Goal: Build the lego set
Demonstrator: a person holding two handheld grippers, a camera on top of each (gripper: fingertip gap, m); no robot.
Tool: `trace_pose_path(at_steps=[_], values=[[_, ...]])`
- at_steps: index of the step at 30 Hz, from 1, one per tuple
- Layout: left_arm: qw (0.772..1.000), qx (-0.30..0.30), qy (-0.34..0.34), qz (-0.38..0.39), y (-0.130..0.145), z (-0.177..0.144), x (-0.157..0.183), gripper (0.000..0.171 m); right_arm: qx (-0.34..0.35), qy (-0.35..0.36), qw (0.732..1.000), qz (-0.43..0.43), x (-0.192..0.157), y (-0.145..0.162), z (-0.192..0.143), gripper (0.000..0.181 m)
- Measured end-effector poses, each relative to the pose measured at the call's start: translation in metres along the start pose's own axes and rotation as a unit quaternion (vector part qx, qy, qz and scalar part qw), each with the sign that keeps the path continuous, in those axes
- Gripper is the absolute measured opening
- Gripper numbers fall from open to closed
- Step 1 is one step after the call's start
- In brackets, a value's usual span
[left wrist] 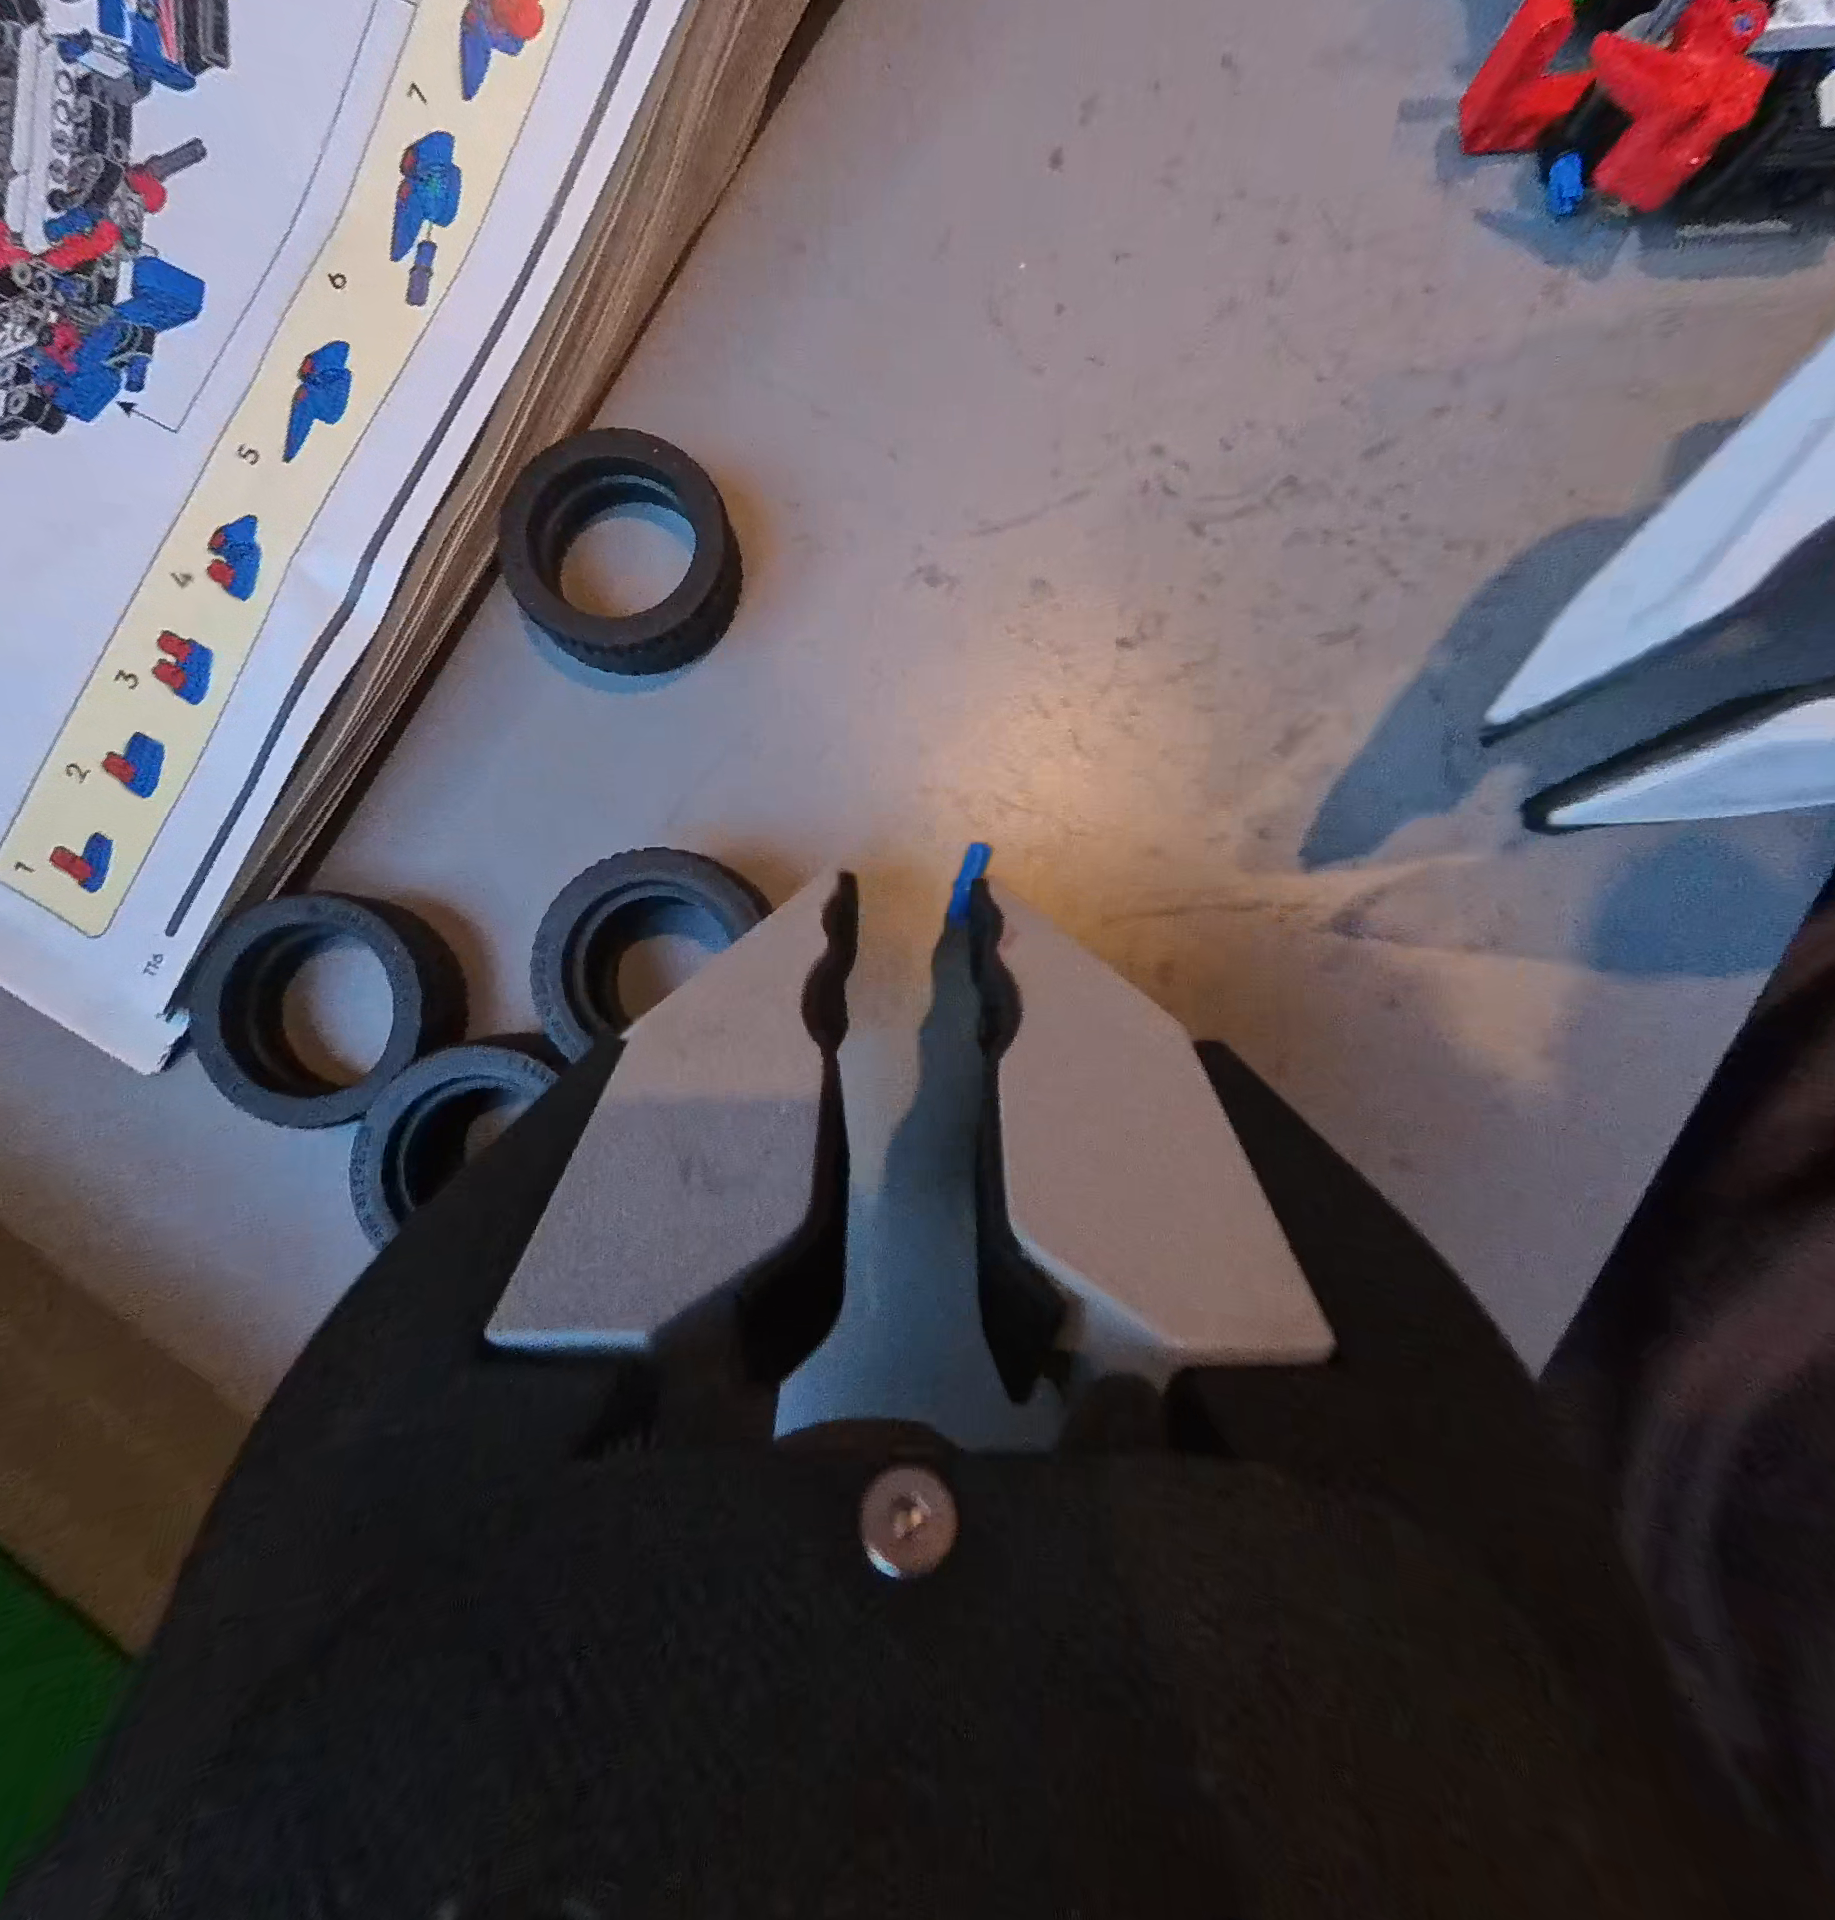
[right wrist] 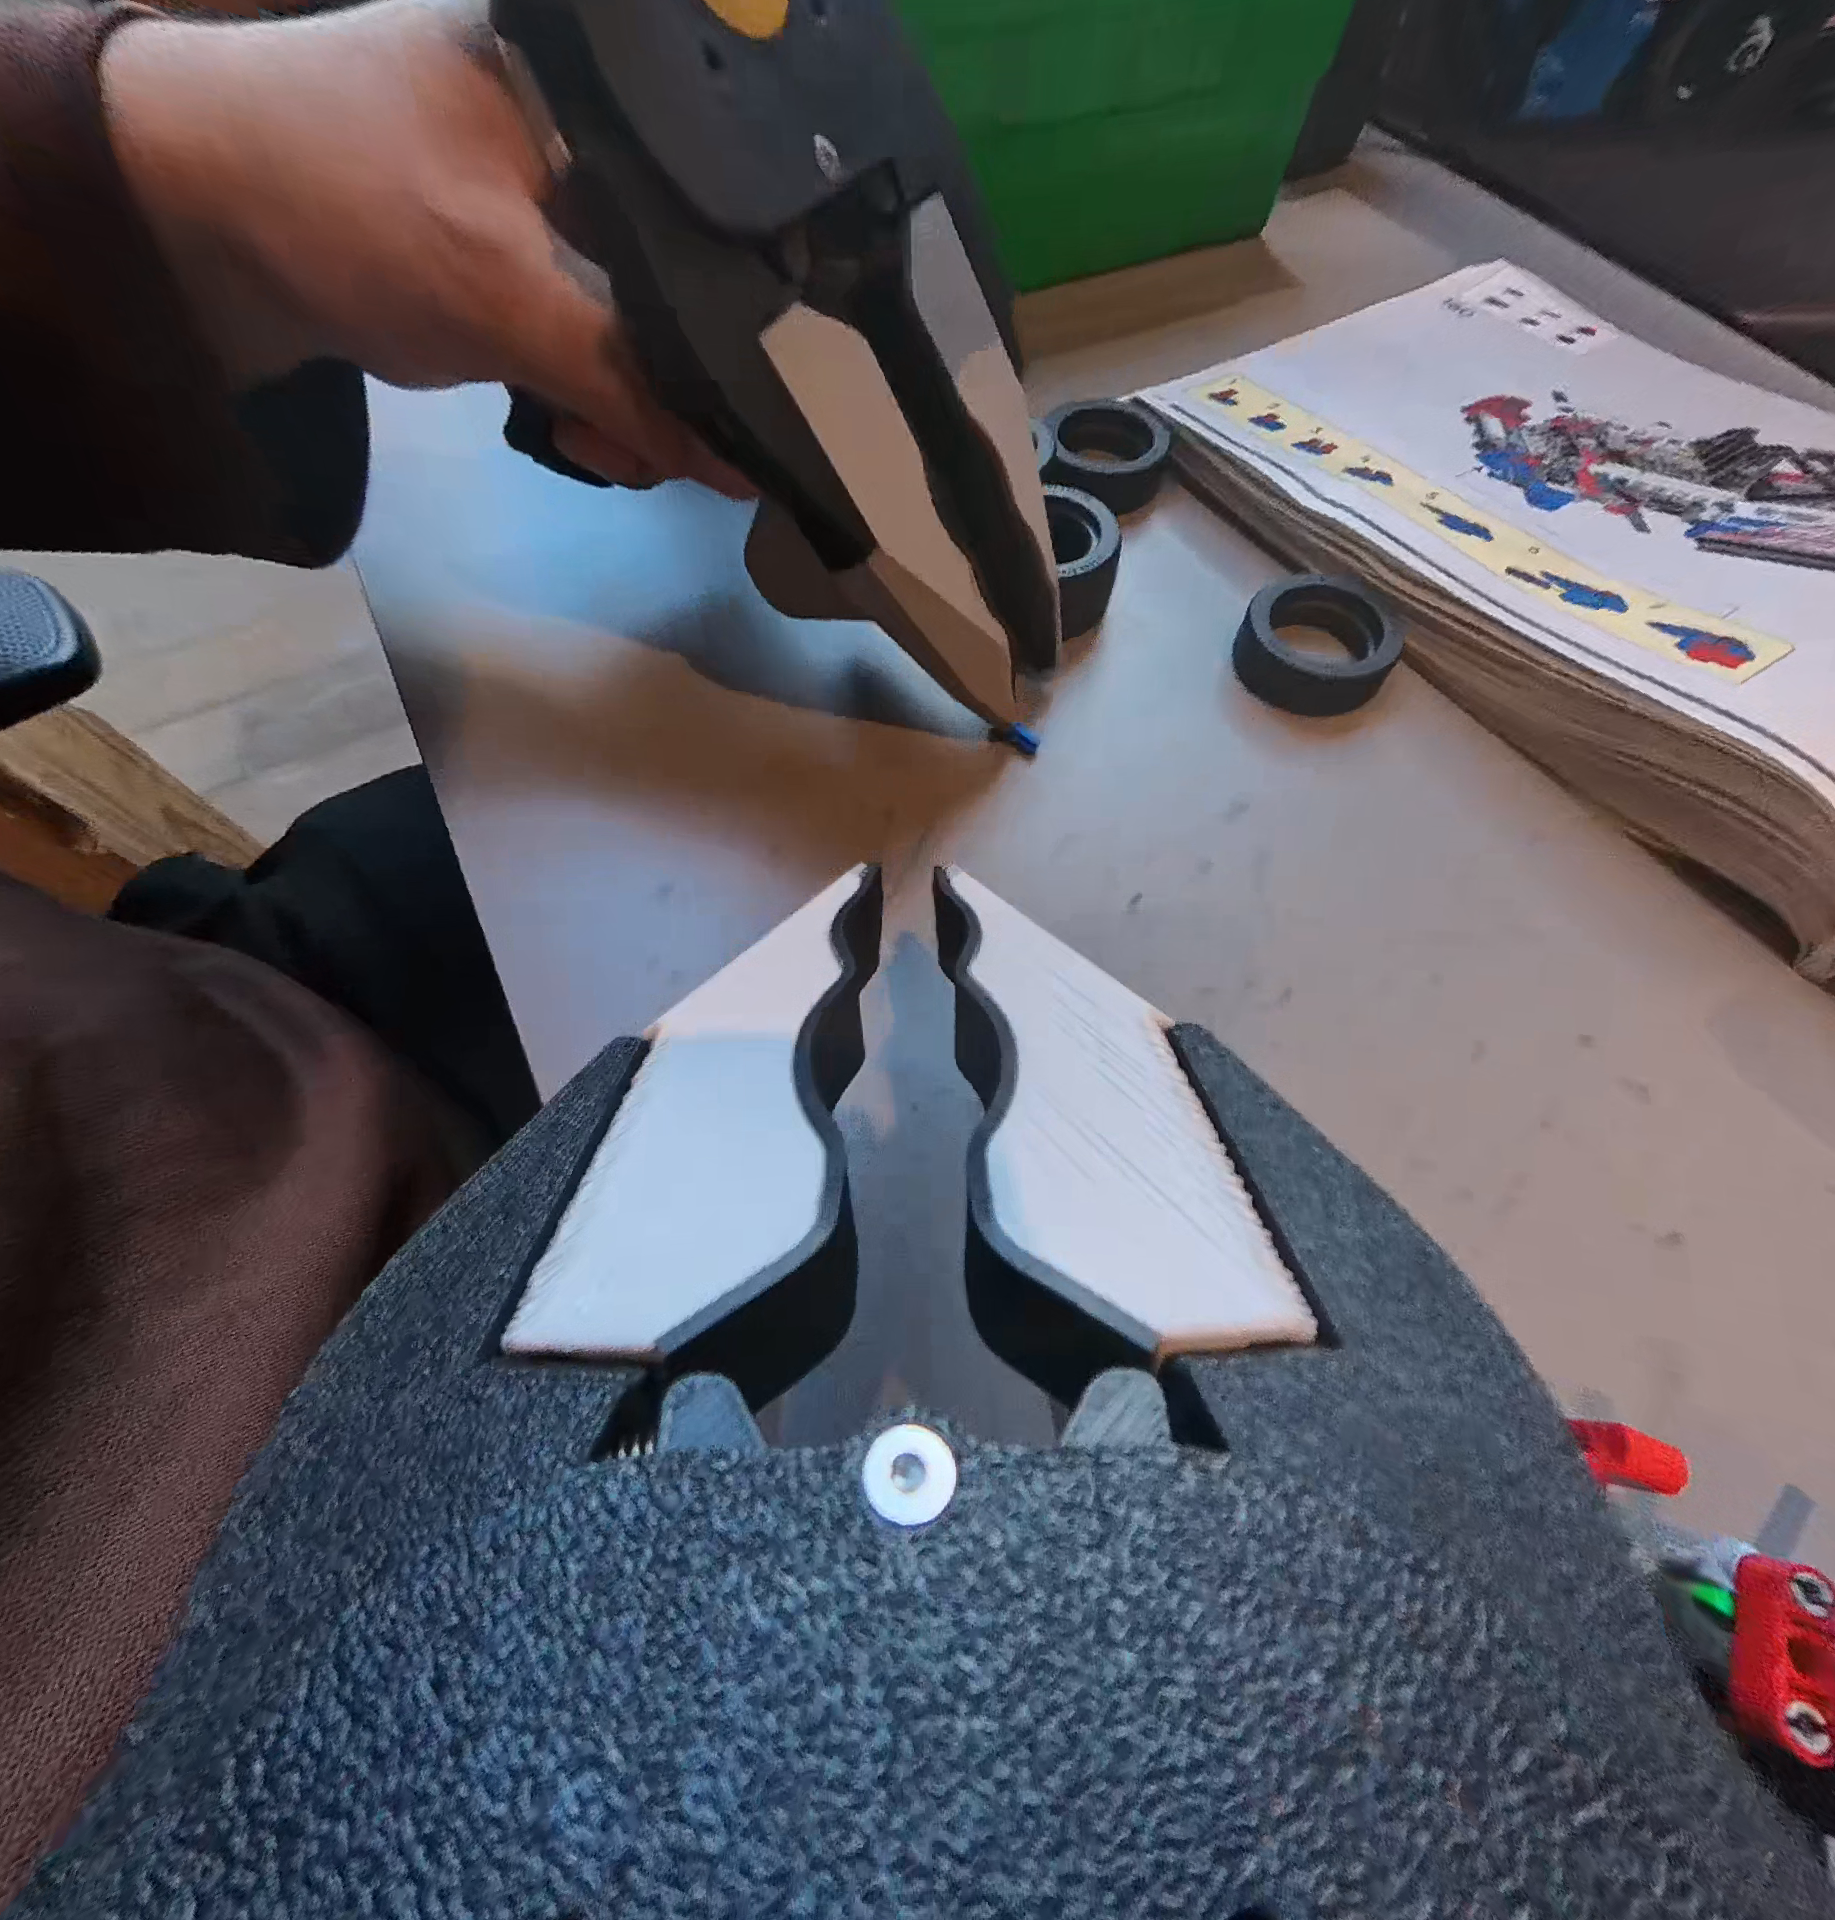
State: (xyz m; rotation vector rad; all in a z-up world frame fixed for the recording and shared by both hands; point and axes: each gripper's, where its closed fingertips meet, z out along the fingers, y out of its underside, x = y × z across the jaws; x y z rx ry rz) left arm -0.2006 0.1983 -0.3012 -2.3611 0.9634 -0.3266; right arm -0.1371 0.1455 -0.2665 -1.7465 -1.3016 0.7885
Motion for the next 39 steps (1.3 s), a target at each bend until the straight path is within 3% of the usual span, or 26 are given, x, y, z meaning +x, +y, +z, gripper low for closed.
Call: trace_pose_path(at_steps=[8, 13, 17, 19, 21, 23, 26, 32, 36, 39], values=[[0.999, 0.040, -0.008, -0.029, -0.004, -0.023, -0.008, 0.019, -0.034, 0.016, 0.999, -0.002, 0.005, 0.009, 0.007, 0.012], [0.992, 0.124, -0.001, -0.010, -0.033, -0.094, -0.004, 0.019, -0.051, 0.029, 0.998, -0.006, 0.006, 0.011, 0.016, 0.012], [0.983, 0.146, -0.105, -0.025, -0.025, -0.153, -0.071, 0.018, -0.060, 0.027, 0.998, -0.008, 0.005, 0.003, 0.036, 0.012], [0.975, 0.132, -0.171, -0.053, -0.006, -0.176, -0.124, 0.019, -0.070, 0.029, 0.997, -0.009, 0.006, 0.001, 0.046, 0.013], [0.972, 0.104, -0.193, -0.085, 0.017, -0.186, -0.169, 0.024, -0.079, 0.031, 0.996, -0.012, 0.008, 0.001, 0.053, 0.013], [0.971, 0.072, -0.193, -0.120, 0.040, -0.186, -0.207, 0.023, -0.086, 0.037, 0.996, -0.008, 0.012, 0.002, 0.056, 0.013], [0.977, 0.040, -0.146, -0.148, 0.055, -0.165, -0.235, 0.023, -0.089, 0.048, 0.995, 0.007, 0.017, 0.003, 0.056, 0.013], [0.992, -0.045, -0.035, -0.112, 0.059, -0.103, -0.232, 0.020, -0.104, 0.068, 0.992, 0.004, 0.021, 0.007, 0.058, 0.012], [0.991, -0.110, -0.032, -0.067, 0.071, -0.077, -0.233, 0.021, -0.114, 0.079, 0.990, 0.009, 0.025, 0.009, 0.060, 0.012], [0.991, -0.121, -0.028, -0.047, 0.071, -0.065, -0.235, 0.025, -0.108, 0.082, 0.991, 0.009, 0.025, 0.008, 0.059, 0.012]])
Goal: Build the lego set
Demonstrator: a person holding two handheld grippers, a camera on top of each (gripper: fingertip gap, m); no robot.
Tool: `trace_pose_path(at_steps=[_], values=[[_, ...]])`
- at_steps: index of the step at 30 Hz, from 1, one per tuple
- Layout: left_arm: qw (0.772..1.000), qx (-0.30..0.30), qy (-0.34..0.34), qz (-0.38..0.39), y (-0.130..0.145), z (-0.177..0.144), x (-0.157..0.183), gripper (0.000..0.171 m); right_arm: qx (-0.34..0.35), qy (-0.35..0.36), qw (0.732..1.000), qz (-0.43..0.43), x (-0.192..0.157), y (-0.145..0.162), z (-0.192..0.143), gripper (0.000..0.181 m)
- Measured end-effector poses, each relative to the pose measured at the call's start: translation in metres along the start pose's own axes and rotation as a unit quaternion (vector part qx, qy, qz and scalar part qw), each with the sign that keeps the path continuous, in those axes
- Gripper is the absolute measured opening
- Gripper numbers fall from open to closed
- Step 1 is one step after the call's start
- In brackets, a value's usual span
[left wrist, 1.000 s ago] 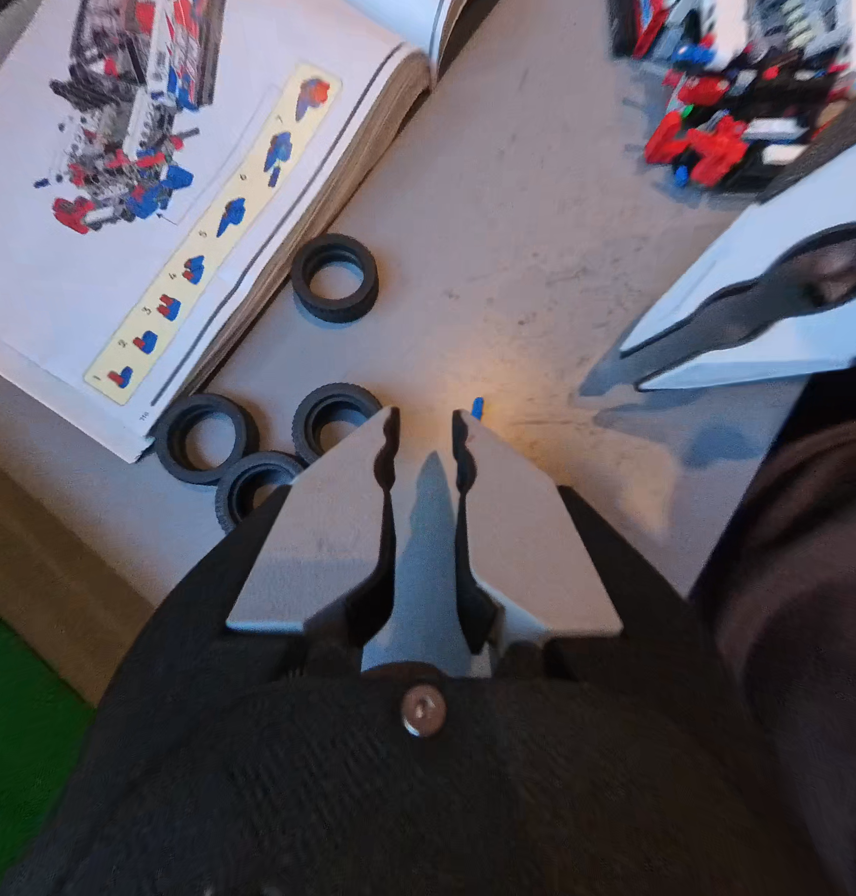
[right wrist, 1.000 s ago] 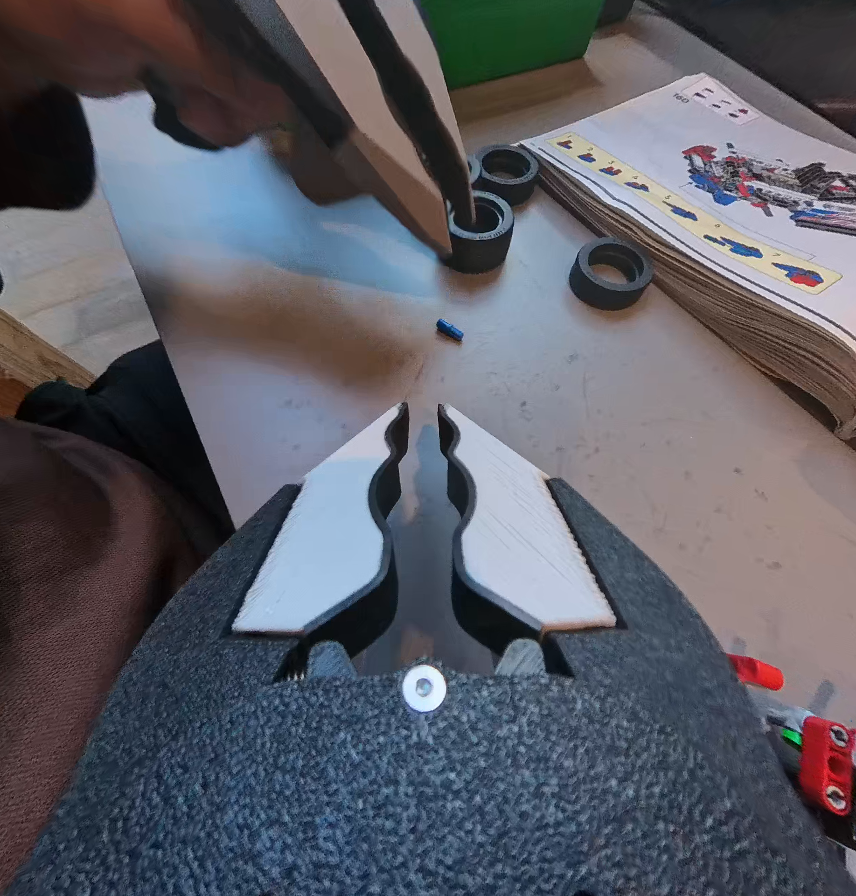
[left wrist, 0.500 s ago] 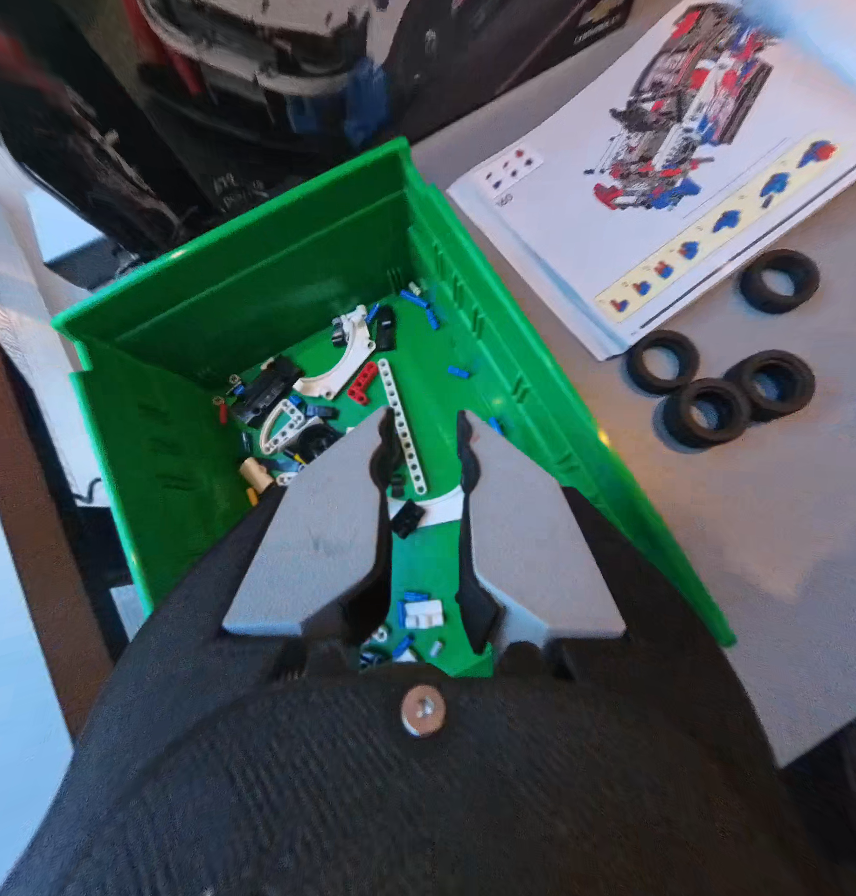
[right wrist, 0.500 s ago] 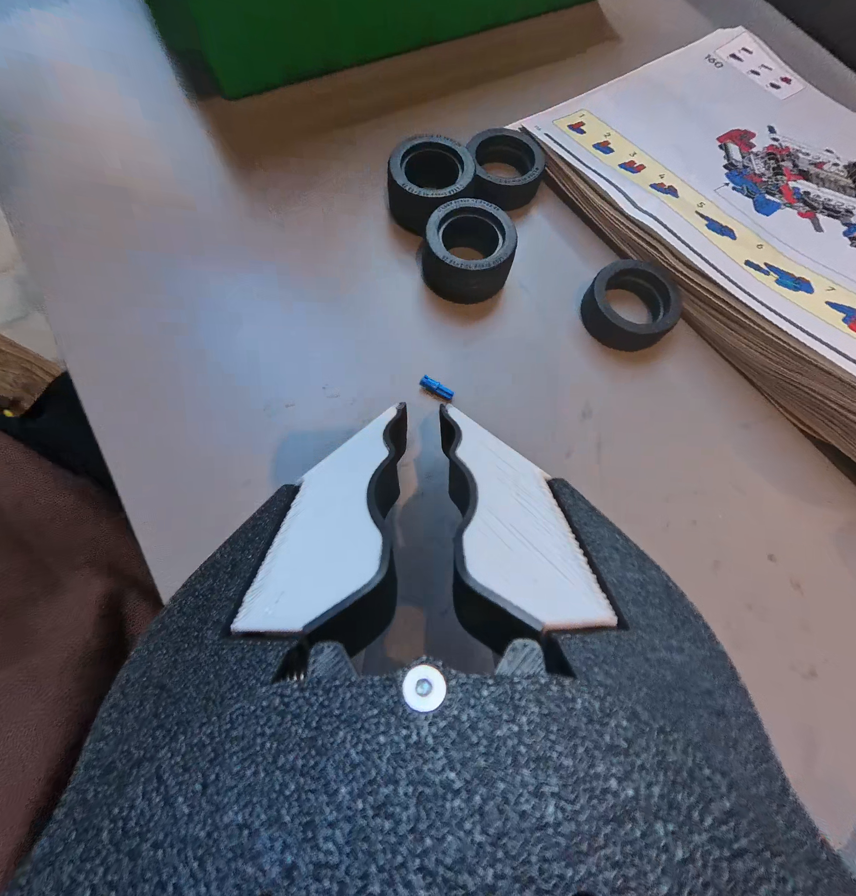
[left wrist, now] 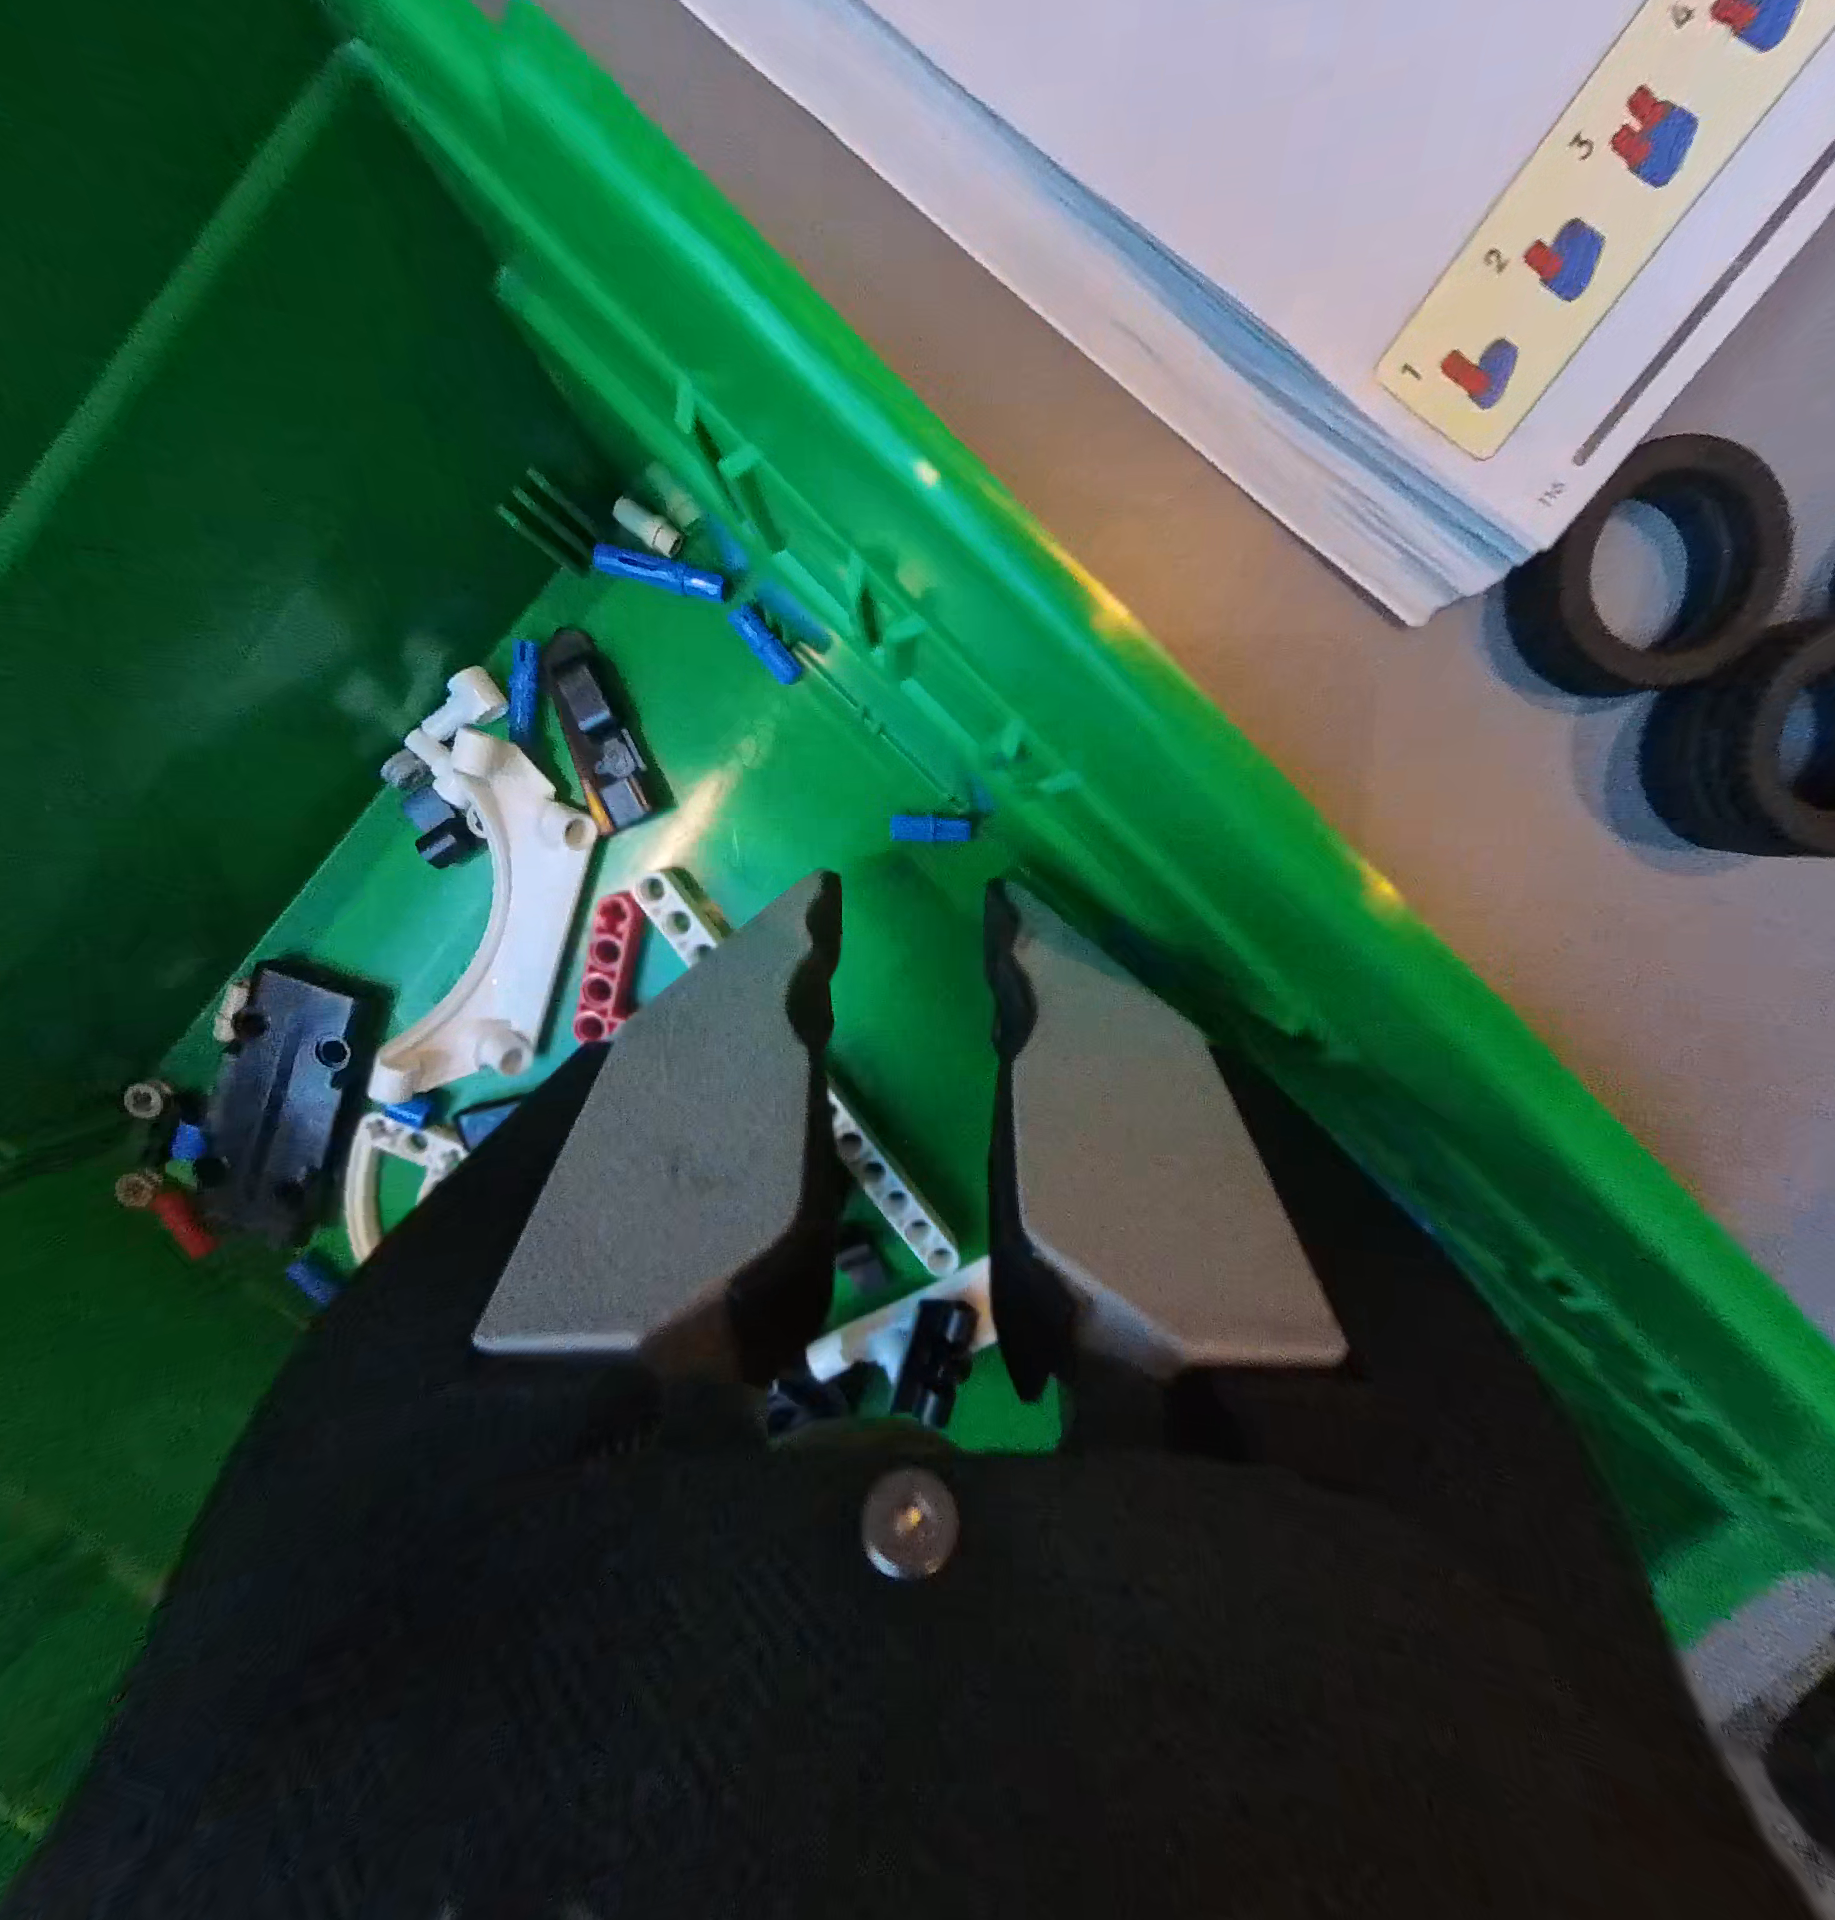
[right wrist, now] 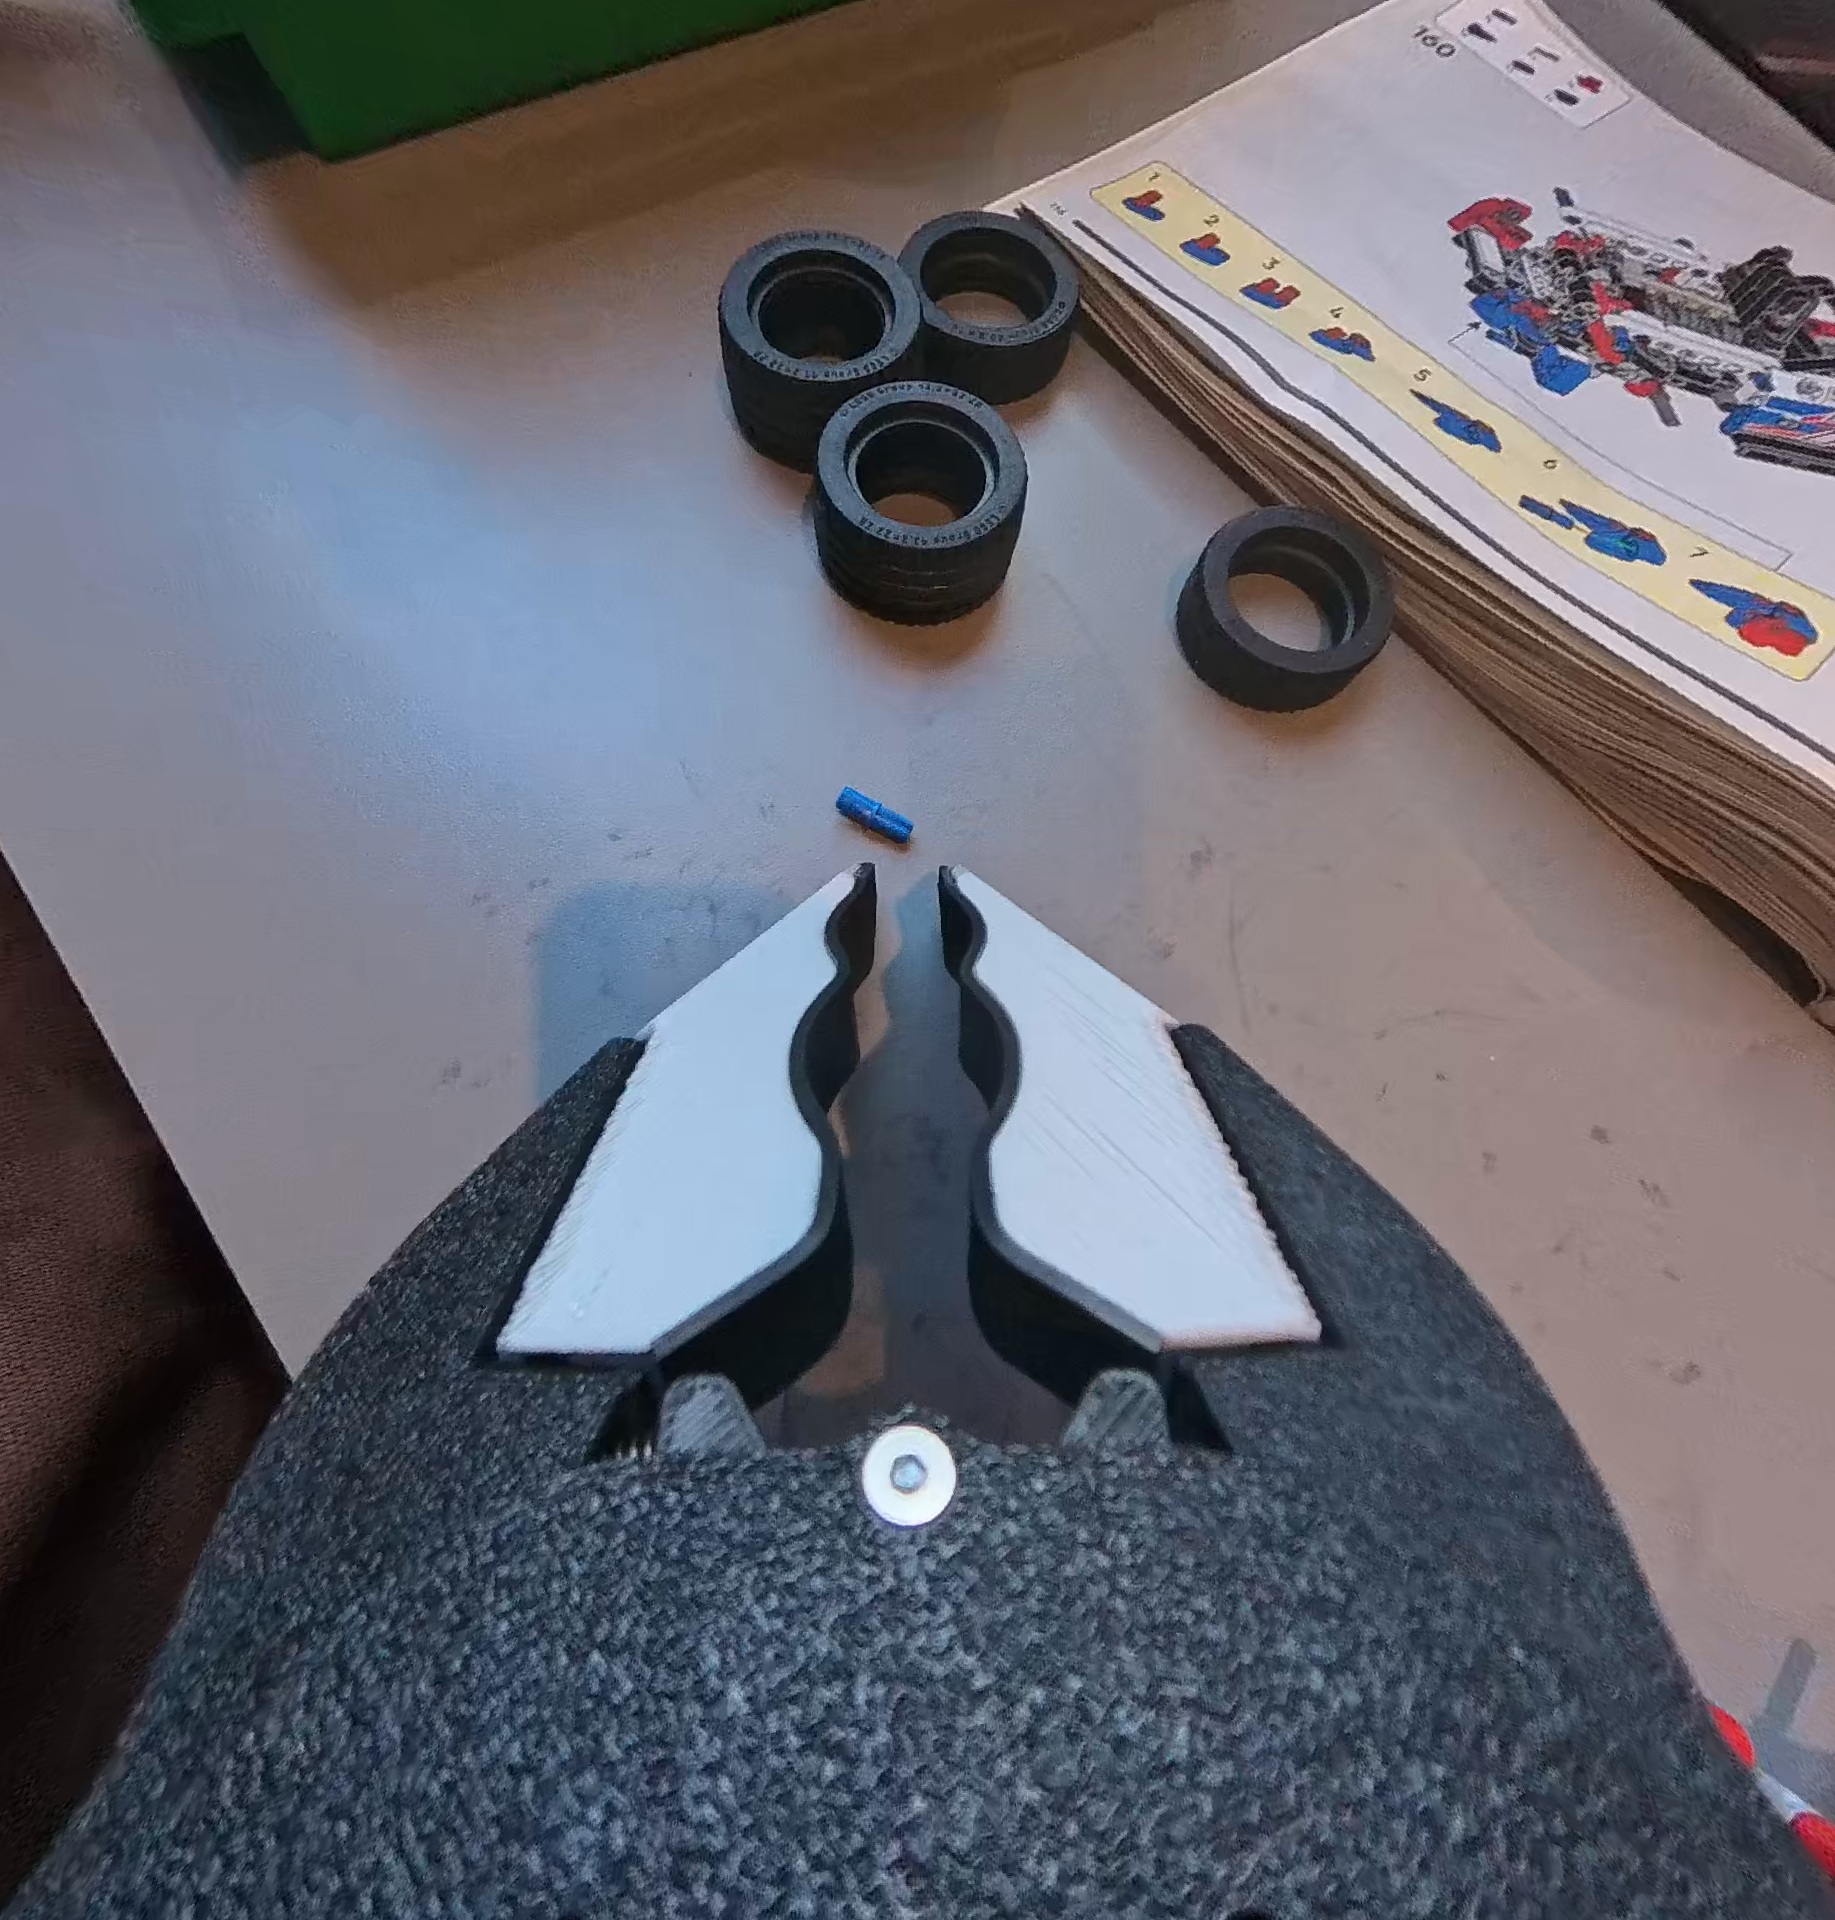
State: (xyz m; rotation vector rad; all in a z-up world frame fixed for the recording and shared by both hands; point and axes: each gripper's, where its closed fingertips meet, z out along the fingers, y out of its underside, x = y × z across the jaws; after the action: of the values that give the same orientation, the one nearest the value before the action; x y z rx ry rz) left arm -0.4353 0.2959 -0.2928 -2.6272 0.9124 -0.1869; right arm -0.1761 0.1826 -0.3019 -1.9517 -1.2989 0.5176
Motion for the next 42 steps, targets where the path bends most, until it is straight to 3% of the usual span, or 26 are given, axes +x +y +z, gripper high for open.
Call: trace_pose_path(at_steps=[9, 21, 24, 28, 31, 35, 39, 42], values=[[1.000, -0.003, 0.006, -0.001, -0.006, 0.013, -0.005, 0.004, 0.013, -0.019, 1.000, -0.004, -0.005, -0.003, -0.002, 0.012], [0.998, 0.043, 0.011, -0.035, -0.003, -0.008, -0.010, 0.003, 0.020, -0.030, 0.999, -0.015, -0.009, -0.005, -0.004, 0.012], [0.998, 0.046, -0.017, -0.035, 0.002, -0.024, -0.013, 0.003, 0.024, -0.027, 0.999, -0.014, -0.009, -0.006, -0.005, 0.012], [0.992, 0.093, -0.074, -0.038, 0.000, -0.076, -0.009, 0.003, 0.054, -0.019, 0.998, -0.017, -0.009, -0.013, -0.012, 0.012], [0.982, 0.152, -0.105, -0.025, -0.013, -0.126, 0.019, 0.003, 0.079, -0.023, 0.996, -0.016, -0.012, -0.016, -0.023, 0.011], [0.976, 0.213, -0.040, 0.023, -0.037, -0.152, 0.119, 0.002, 0.109, -0.022, 0.994, -0.011, -0.013, -0.018, -0.048, 0.011], [0.975, 0.213, 0.003, 0.065, -0.051, -0.107, 0.213, 0.002, 0.140, -0.012, 0.990, -0.025, -0.011, -0.019, -0.079, 0.011], [0.984, 0.172, -0.016, 0.051, -0.050, -0.043, 0.241, 0.002, 0.151, -0.010, 0.988, -0.038, -0.012, -0.010, -0.092, 0.011]])
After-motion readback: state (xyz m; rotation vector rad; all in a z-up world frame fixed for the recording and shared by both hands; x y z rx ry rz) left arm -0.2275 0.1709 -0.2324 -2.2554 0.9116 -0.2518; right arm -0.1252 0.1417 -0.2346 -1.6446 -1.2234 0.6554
